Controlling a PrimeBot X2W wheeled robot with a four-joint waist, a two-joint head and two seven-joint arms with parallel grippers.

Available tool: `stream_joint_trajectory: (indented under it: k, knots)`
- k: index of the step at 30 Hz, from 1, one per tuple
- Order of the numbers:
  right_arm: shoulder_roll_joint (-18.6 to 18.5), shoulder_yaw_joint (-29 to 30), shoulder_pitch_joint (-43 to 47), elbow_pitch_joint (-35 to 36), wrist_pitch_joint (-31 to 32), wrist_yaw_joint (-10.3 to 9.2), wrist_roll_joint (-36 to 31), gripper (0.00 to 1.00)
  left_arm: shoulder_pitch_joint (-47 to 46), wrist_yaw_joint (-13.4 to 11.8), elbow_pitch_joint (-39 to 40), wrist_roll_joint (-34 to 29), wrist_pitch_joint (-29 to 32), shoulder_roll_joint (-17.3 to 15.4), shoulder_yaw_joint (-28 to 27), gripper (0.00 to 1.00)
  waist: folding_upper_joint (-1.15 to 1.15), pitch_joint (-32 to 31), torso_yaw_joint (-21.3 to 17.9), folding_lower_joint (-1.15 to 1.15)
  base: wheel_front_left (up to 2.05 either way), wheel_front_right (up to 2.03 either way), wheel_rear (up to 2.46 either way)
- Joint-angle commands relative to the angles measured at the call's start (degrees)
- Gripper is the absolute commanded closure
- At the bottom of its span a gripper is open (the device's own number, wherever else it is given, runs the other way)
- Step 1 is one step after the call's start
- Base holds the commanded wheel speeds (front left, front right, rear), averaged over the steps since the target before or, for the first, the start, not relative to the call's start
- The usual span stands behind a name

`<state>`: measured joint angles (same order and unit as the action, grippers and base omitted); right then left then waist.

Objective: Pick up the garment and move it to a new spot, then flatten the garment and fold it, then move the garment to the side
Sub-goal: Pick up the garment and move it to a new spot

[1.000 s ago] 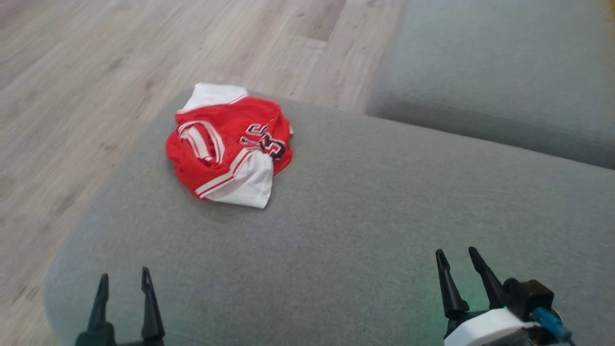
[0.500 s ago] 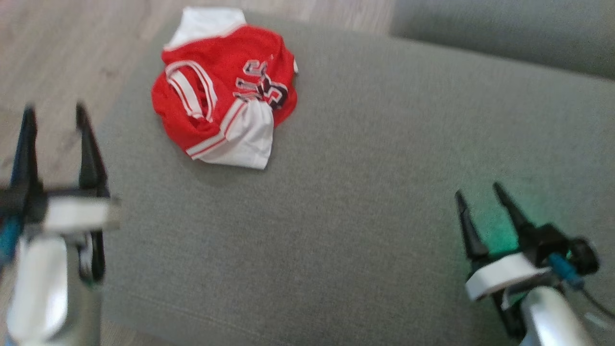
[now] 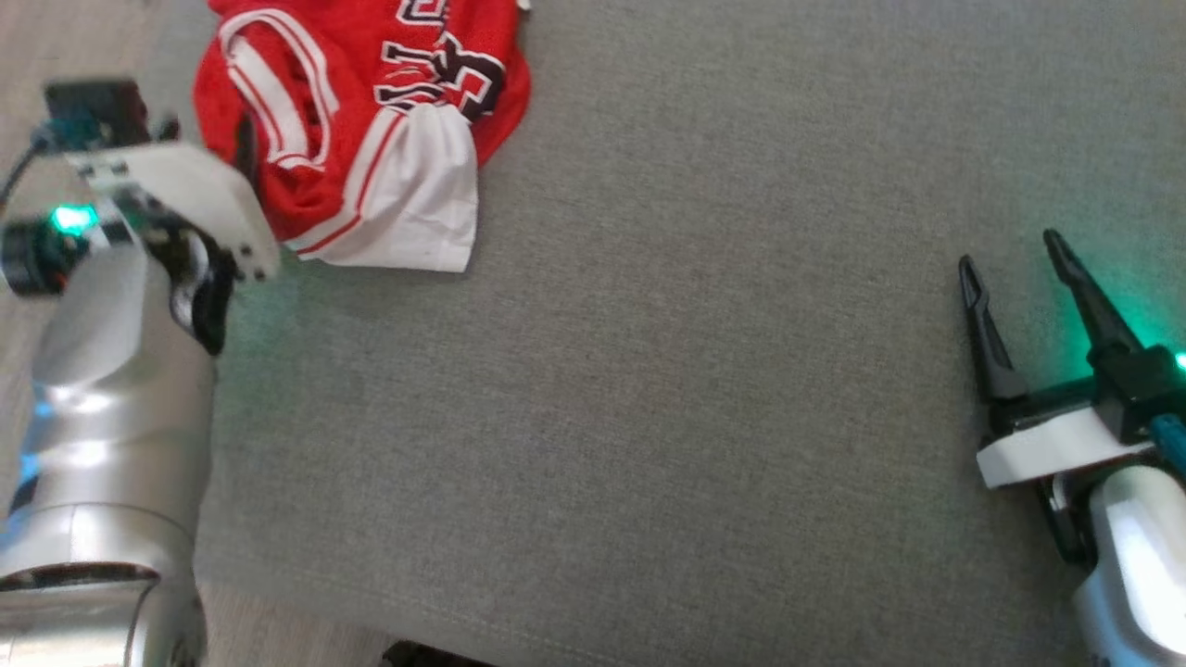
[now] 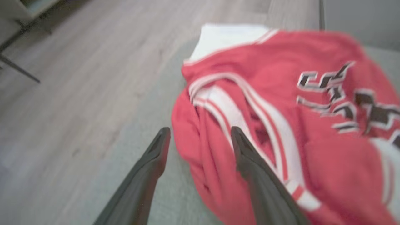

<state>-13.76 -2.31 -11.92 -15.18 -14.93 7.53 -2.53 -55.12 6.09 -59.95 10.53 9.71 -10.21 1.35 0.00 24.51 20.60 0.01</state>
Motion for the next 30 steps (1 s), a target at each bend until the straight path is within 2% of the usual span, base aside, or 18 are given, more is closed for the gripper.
stream_joint_trajectory:
  k: [1,4,6,7,8,14,20,24,30]
  knots:
    - [-1.1,-0.8,0.0,-0.3,-0.1,-0.04,-0.6,0.00,-0.9,0.2,0.5,0.5,0.3,-2.9,-1.7,0.00,0.00,1.2,-1.0,-0.01,0.00,0.00,0.00]
    - [-1.6,-0.5,-0.1,0.4,-0.1,-0.04,-0.7,0.00,-1.5,0.9,-5.5,3.9,2.6,-1.3,-2.9,0.00,0.00,2.3,-1.6,-0.01,0.00,0.00,0.00]
    - [-1.6,-0.2,-0.3,0.7,-0.1,-0.04,-0.8,0.00,-1.7,1.3,-8.3,7.0,2.0,-0.6,-3.7,0.00,0.00,2.9,-1.9,-0.01,0.00,0.00,0.00]
    - [-1.5,-0.2,-0.4,0.6,-0.1,-0.04,-0.8,0.00,-1.7,1.3,-8.4,7.9,1.3,-0.3,-3.4,0.61,0.00,3.0,-1.9,-0.01,0.00,0.00,0.00]
    - [-1.4,-0.2,-0.5,0.6,-0.1,-0.04,-0.8,0.00,-1.7,1.3,-8.1,8.6,0.3,-0.2,-2.8,1.00,0.00,3.1,-2.0,-0.01,0.00,0.00,0.00]
    - [-0.1,-0.4,-0.9,-0.2,-0.1,-0.04,-0.8,0.00,-2.3,1.4,-2.8,13.2,-7.5,-2.3,4.2,1.00,0.00,1.2,-2.0,-0.01,0.00,0.00,0.00]
    - [2.4,-1.9,-1.4,-1.3,-0.1,-0.04,0.2,0.00,-4.9,1.4,2.8,17.9,-13.8,-7.2,11.9,1.00,0.00,-3.9,-3.6,-0.01,0.00,0.00,0.00]
    - [5.0,-2.9,-1.7,-1.8,-0.1,-0.04,1.4,0.00,-7.1,1.4,6.4,18.5,-15.4,-11.2,18.9,1.00,0.00,-8.4,-6.7,-0.01,0.00,0.00,0.00]
    - [8.7,-5.2,-0.8,-2.1,-0.1,-0.04,3.2,0.00,-11.0,1.4,12.4,19.1,-15.6,-16.7,27.6,1.00,0.00,-14.5,-14.2,-0.01,0.00,0.00,0.00]
